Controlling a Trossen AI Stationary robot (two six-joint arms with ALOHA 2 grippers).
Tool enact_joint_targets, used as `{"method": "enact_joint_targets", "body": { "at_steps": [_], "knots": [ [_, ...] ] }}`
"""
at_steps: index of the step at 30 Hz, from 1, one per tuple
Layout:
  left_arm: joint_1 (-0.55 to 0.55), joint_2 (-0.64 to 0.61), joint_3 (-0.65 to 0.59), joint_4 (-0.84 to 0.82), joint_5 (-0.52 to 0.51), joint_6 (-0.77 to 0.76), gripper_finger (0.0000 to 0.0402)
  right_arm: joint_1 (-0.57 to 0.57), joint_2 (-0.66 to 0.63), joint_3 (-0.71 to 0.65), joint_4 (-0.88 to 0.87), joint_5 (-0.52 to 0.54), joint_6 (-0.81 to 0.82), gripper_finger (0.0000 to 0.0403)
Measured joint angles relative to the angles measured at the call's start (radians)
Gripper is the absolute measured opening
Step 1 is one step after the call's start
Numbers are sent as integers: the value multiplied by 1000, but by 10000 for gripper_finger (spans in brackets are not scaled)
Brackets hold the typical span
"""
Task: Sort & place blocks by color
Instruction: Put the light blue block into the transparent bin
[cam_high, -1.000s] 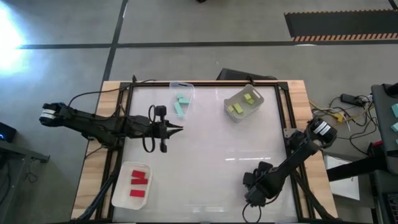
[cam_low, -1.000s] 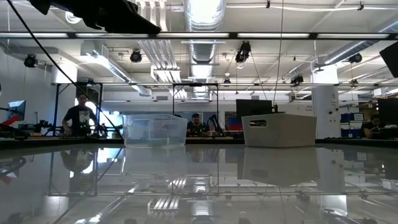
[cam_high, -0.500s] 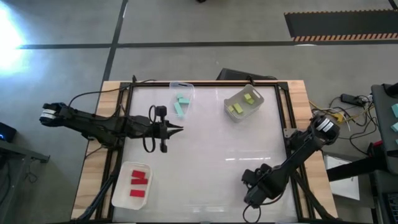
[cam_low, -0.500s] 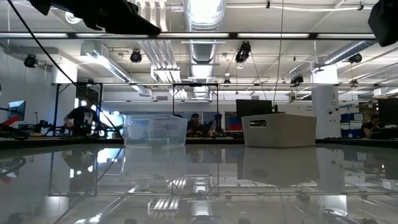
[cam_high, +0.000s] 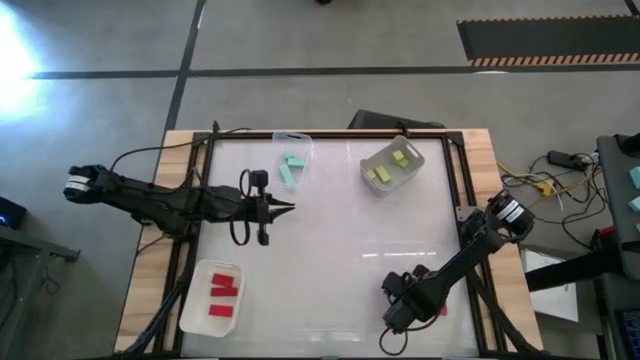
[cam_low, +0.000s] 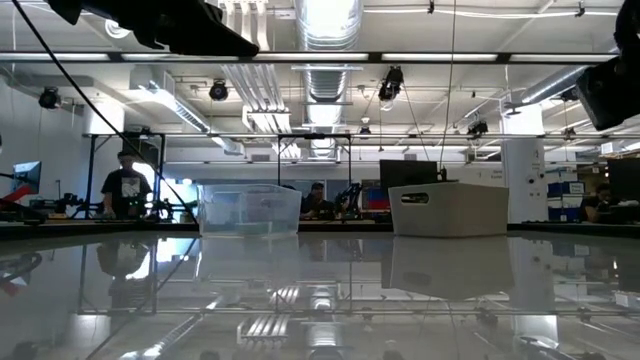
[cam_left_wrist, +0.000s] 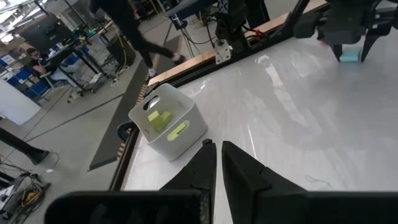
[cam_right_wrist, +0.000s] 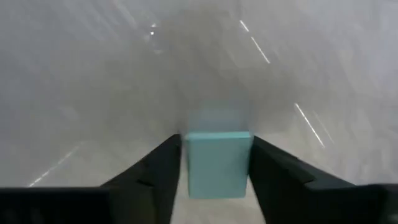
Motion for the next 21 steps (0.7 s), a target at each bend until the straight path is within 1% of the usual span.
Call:
{"method": "enact_joint_targets", "body": {
  "at_steps": [3,4,7,9,11,13,16,18,21],
  "knots": [
    [0,0,0,0,0,-1,10,-8,0,0,3,-7,-11,126],
    [0,0,-1,0,0,-2,10,-14,-3,-1,2,-8,-19,118],
    [0,0,-4,-1,0,-2,10,-39,-29,-5,-8,-5,-93,118],
    [0,5,-4,0,0,-2,10,-82,-67,-7,-27,8,-160,118],
    [0,6,-5,-3,0,-6,10,-137,-120,8,-39,62,-229,118],
    [-2,11,-7,5,0,-36,10,-196,-175,22,-31,148,-331,118],
    [-3,13,-20,-5,2,-79,10,-302,-236,50,15,291,-528,118],
    [-6,13,-20,-2,3,-85,10,-379,-279,64,84,374,-681,118],
    [-9,11,-21,-2,4,-93,10,-484,-336,65,259,486,-909,118]
  ]
}}
